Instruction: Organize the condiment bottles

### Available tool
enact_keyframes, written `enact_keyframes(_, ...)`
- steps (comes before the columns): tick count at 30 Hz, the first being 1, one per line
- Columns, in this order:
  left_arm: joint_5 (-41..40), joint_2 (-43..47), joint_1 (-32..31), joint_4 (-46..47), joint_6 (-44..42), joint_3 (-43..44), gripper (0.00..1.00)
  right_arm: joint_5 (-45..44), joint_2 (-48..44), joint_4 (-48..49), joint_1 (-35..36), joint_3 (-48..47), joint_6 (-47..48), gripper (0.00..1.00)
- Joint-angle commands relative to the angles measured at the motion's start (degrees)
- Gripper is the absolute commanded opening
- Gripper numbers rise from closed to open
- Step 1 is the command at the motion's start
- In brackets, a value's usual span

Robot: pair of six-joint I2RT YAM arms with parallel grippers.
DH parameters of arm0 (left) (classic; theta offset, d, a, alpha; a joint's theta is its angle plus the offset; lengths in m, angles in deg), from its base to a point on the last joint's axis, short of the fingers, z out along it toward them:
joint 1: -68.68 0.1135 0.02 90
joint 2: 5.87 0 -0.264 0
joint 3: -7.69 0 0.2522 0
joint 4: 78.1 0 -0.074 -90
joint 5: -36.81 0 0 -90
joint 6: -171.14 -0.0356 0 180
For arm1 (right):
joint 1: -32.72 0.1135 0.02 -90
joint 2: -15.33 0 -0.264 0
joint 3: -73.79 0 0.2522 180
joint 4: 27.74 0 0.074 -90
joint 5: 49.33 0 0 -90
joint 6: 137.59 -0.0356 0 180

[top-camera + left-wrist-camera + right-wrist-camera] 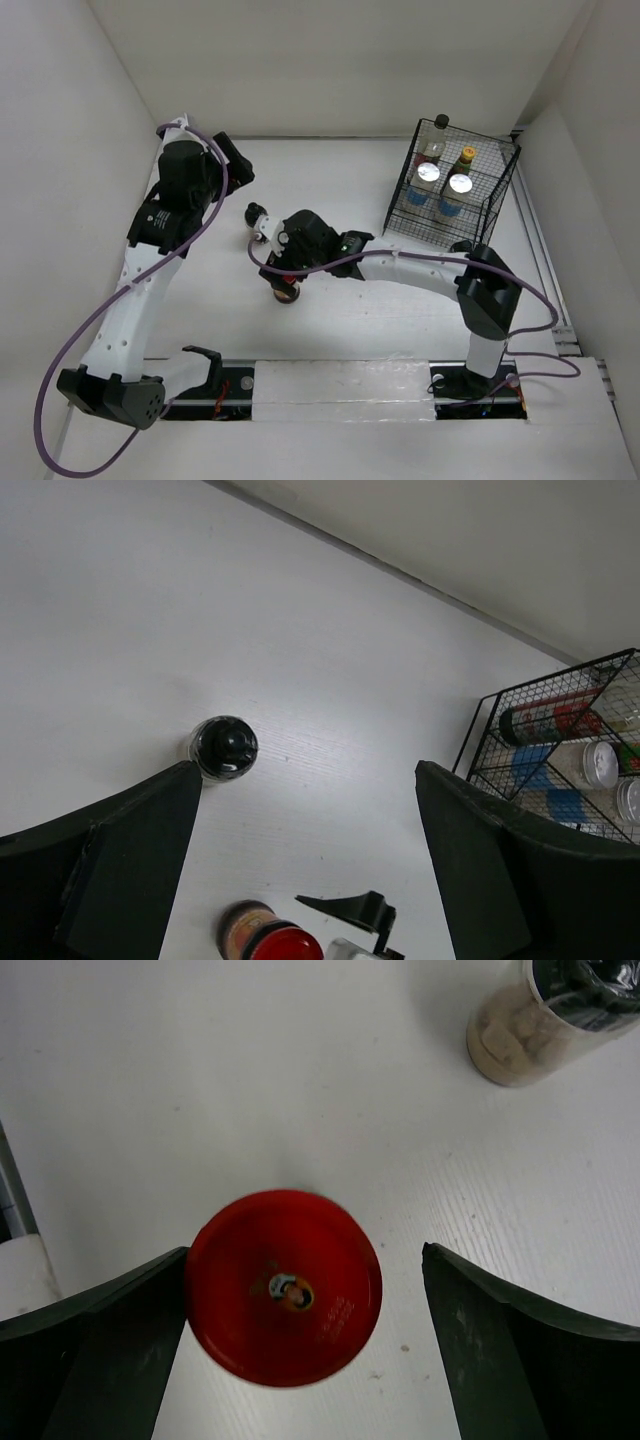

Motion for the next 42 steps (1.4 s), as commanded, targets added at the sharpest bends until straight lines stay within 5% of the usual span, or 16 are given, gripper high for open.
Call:
enact_keyframes(1, 0.35, 1.10, -0.07, 0.83, 0.35, -0.59, 0.84, 1.39, 2.07, 3.25, 0.04, -4.47, 1.26, 1.00)
enact_keyframes(8, -0.18, 1.62, -0.07, 0.83, -0.27, -1.64, 0.84, 1.92, 4.45, 5.01, 0.57, -4.48, -0.23, 0.83)
enact_keyframes(10, -0.18, 1.62, -0.07, 1.35, -0.27, -2.25, 0.84, 0.87, 3.66, 4.30, 0.57, -4.48, -0.23, 0.67)
enact_keyframes(13, 0.43, 1.62, -0.07, 1.97, -0.27, -2.26, 0.84, 0.86, 2.95, 4.30, 0.57, -3.95, -0.23, 0.67)
enact_keyframes(14, 0.43, 1.62, -0.07, 1.97, -0.27, -2.78, 0.84, 1.39, 1.65, 4.30, 0.57, -3.95, -0.75, 0.54)
enact_keyframes(17, 1.13, 1.62, -1.13, 1.97, -0.27, -2.78, 0.84, -0.54, -2.30, 4.30, 0.57, -3.42, -1.37, 0.46)
enact_keyframes(26, 8.32, 0.49, -4.19, 5.22, -1.84, -4.54, 0.84, -5.63, -20.06, -4.91, -7.41, -3.43, -4.00, 0.48)
enact_keyframes(31, 7.82, -3.38, -8.60, 5.75, -3.26, -0.94, 0.86, -7.30, -32.79, -9.83, -19.27, 0.44, -6.56, 0.50)
enact_keyframes(42, 10.28, -9.88, -19.14, 8.12, -5.45, 0.64, 0.87, -7.23, -32.31, -24.60, -49.59, -14.29, -4.02, 0.48)
